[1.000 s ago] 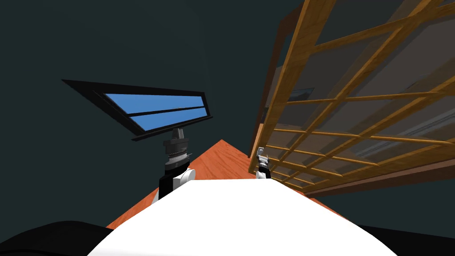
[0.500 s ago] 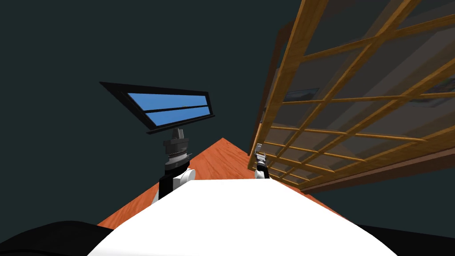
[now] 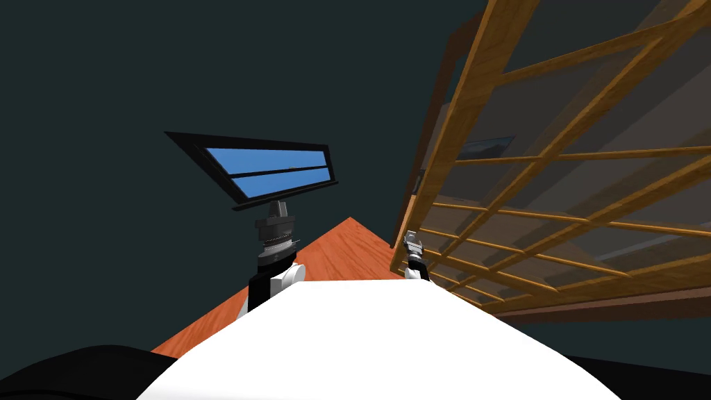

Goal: Pull the door open

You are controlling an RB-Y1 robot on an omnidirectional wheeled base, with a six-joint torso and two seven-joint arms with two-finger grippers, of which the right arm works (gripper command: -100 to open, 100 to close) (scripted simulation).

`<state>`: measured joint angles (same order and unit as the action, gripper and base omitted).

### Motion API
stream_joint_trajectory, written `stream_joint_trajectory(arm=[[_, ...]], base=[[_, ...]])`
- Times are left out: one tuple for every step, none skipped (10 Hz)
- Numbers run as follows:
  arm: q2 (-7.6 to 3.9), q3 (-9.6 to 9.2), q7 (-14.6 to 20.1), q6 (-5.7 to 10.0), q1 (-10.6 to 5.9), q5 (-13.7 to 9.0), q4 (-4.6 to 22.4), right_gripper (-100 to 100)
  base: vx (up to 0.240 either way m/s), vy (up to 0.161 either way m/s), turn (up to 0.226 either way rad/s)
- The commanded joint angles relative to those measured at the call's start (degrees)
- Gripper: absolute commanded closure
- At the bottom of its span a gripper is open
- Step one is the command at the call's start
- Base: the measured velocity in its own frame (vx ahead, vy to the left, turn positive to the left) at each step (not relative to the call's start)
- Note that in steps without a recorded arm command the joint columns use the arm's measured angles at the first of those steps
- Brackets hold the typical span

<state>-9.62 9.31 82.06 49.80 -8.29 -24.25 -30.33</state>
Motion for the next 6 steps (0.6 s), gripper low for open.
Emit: stream_joint_trajectory(arm=[[-0.33, -0.03, 0.63, 0.99, -0.72, 0.0, 1.79, -100], [-2.02, 0.18, 2.25, 0.99, -0.08, -0.22, 2.08, -100], [-2.02, 0.18, 2.25, 0.99, -0.08, -0.22, 2.08, -100], [-1.68, 0.15, 1.71, 0.39, 0.6, -0.19, 0.7, -100], [-1.68, 0.15, 1.71, 0.39, 0.6, -0.19, 0.7, 100], [-1.68, 0.15, 1.71, 0.39, 0.6, -0.19, 0.7, 100]], base=[[0.053, 0.005, -0.004], [0.115, 0.008, 0.11], [0.128, -0.007, 0.056], [0.047, -0.004, 0.003], [-0.009, 0.0, -0.01], [-0.022, -0.005, -0.009]])
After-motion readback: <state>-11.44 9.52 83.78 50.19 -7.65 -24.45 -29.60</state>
